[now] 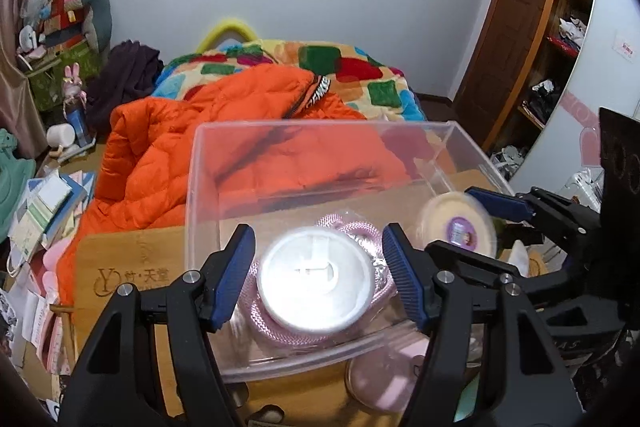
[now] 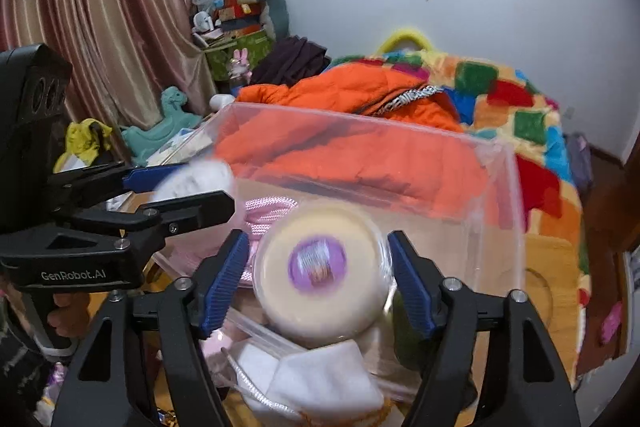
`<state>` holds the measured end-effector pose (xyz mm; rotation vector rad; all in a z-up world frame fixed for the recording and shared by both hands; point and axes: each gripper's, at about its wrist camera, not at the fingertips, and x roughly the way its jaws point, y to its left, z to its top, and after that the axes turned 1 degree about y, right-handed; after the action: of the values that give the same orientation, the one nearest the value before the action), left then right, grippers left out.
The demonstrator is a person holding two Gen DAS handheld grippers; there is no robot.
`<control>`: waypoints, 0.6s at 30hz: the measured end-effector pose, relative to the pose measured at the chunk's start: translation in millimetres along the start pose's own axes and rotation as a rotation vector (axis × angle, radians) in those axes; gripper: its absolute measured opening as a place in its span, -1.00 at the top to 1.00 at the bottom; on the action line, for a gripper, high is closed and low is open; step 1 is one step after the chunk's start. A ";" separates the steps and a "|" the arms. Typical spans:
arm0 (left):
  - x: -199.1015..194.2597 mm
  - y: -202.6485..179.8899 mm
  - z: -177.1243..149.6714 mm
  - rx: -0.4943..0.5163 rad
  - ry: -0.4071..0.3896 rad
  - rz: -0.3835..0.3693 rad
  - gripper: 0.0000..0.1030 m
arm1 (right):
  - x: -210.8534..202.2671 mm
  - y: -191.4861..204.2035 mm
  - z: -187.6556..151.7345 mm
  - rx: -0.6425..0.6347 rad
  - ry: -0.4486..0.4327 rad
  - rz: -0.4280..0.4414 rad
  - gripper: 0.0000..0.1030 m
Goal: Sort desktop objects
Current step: 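Carry both containers over the clear box and release them inside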
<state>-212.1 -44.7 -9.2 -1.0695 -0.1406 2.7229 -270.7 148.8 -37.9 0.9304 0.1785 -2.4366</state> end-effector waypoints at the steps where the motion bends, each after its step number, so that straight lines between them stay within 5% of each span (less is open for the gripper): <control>1: -3.2 -1.2 1.2 0.003 -0.010 0.004 -0.26 | -4.5 1.8 -0.1 -0.013 -0.014 -0.011 -0.37; 12: -58.1 -8.8 4.6 0.008 -0.135 0.065 -0.50 | -72.4 20.7 -7.9 -0.114 -0.157 -0.145 -0.61; 18: -90.2 -4.5 -1.9 -0.012 -0.192 0.088 -0.78 | -108.8 29.2 -14.9 -0.127 -0.231 -0.189 -0.72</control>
<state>-145.8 -61.2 49.8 -0.8345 -0.1432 2.9045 -178.7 174.4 23.6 0.5950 0.3463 -2.6468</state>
